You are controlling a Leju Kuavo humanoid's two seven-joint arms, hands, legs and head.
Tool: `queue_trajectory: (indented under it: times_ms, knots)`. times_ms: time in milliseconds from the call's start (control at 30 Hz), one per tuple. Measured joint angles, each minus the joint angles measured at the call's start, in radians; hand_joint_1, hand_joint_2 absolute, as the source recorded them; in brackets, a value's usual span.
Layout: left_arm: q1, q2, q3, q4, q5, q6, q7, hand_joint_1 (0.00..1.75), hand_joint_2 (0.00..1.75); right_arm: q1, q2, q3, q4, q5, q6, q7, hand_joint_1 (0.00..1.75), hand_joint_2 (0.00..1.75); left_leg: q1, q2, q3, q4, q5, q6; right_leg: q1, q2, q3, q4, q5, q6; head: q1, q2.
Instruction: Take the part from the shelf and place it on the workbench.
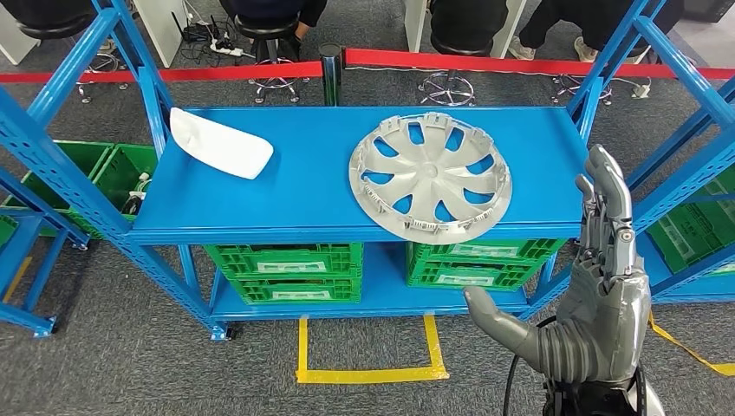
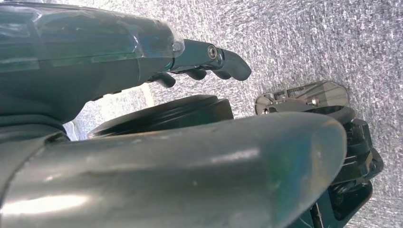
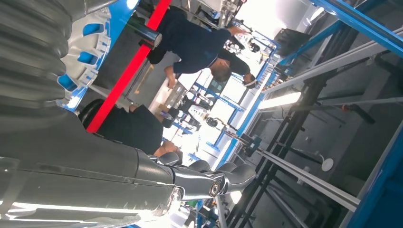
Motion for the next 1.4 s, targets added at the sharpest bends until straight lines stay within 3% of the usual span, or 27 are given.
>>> queue_trajectory:
  times_ms: [1400]
  knots:
    - [0.000,0.000,0.000,0.000,-0.002,-0.003,-0.004,0.00,0.00,0.011,0.003,0.000,-0.008,0.005,0.003,0.012,0.00,1.75,0.000,-0.001,0.000,0.000,0.000,0.000,0.000,0.000,0.000,0.000,0.000,0.000,0.000,0.000]
